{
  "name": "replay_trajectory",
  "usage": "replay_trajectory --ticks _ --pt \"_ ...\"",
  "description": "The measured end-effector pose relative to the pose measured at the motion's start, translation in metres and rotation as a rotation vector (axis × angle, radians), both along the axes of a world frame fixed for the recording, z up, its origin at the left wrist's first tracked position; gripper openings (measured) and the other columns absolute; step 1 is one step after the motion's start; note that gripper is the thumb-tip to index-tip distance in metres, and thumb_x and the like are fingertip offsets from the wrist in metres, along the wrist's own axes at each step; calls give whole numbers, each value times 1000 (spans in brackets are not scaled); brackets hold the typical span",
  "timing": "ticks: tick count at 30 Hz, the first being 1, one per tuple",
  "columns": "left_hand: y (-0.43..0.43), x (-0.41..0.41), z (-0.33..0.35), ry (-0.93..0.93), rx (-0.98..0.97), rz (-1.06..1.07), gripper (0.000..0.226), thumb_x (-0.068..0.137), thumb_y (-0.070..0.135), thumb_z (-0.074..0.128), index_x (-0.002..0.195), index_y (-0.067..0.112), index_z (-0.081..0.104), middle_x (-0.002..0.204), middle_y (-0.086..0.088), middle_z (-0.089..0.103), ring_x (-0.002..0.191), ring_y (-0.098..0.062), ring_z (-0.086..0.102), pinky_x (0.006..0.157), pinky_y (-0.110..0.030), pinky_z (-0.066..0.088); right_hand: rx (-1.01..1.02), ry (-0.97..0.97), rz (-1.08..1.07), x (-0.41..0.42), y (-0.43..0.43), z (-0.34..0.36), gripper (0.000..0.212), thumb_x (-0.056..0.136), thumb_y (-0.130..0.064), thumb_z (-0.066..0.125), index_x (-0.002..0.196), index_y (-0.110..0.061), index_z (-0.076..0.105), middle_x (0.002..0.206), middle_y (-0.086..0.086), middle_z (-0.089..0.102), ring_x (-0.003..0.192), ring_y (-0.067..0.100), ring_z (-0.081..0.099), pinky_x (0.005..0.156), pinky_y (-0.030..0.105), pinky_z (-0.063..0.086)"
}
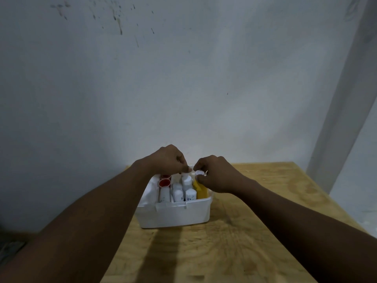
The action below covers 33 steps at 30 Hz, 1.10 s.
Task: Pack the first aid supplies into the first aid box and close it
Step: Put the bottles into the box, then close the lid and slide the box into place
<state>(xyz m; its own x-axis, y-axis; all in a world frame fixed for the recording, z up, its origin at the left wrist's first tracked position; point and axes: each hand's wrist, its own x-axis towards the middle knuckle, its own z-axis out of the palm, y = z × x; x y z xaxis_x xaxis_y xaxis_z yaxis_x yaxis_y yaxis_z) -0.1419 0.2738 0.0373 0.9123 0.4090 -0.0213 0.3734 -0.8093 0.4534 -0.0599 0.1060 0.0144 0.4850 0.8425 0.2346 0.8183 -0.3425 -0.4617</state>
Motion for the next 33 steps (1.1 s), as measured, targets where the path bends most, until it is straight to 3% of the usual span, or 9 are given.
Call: replay_trajectory --ticks 5,8,12,14,17,20,25,31,33 --pt "10 -5 7 -13 -47 29 14 93 26 65 88 20 76 85 9 73 80 -6 63 66 -20 45 119 123 -146 14 1 5 24 87 -26 64 105 -13 73 108 3 72 96 16 64 78 24 46" --pt "24 -11 9 -96 -41 113 18 95 24 63 96 13 77 100 0 76 91 -14 65 71 -21 44 189 227 -252 23 5 4 22 88 -30 64 98 -12 73 104 2 73 93 15 64 81 30 49" --pt "53 -26 -5 -184 8 399 27 94 39 64 97 13 73 118 -9 72 108 -27 64 86 -28 44 260 558 -401 31 12 -5 30 90 -30 65 91 -1 69 84 5 68 77 20 63 79 43 58" --pt "68 -34 -14 -145 -34 561 46 92 47 61 108 5 69 121 -17 69 112 -35 63 91 -34 48 242 746 -483 34 18 -13 29 91 -32 63 92 -3 64 92 14 67 86 29 65 80 45 58" --pt "82 -48 -29 -73 -328 734 57 92 51 57 120 1 61 118 -21 67 103 -39 65 86 -39 51 231 972 -541 39 29 -29 28 92 -35 60 91 -8 57 101 20 67 92 36 67 78 46 59" --pt "83 -55 -38 -19 -736 775 49 93 49 56 106 3 65 104 -19 71 95 -36 68 87 -42 55 237 1110 -526 42 39 -41 29 94 -33 58 97 -4 62 94 18 68 81 34 65 72 41 57" --pt "81 -47 -43 -12 -732 746 22 90 23 63 85 1 64 84 -16 66 72 -29 62 61 -32 52 264 1064 -528 48 50 -40 16 90 -17 58 88 -1 60 84 18 63 70 32 59 59 33 48" --pt "86 -50 -43 -152 -811 690 16 94 17 61 94 2 65 90 -15 65 74 -29 59 64 -35 52 303 1030 -491 49 50 -36 16 86 -6 57 71 -5 54 68 11 54 57 23 49 46 26 39" --pt "87 -49 -40 -213 -844 674 20 95 18 62 106 2 64 96 -16 65 77 -30 62 65 -37 53 330 1018 -462 47 54 -31 12 84 0 56 74 -4 60 74 12 60 63 24 54 47 26 40"
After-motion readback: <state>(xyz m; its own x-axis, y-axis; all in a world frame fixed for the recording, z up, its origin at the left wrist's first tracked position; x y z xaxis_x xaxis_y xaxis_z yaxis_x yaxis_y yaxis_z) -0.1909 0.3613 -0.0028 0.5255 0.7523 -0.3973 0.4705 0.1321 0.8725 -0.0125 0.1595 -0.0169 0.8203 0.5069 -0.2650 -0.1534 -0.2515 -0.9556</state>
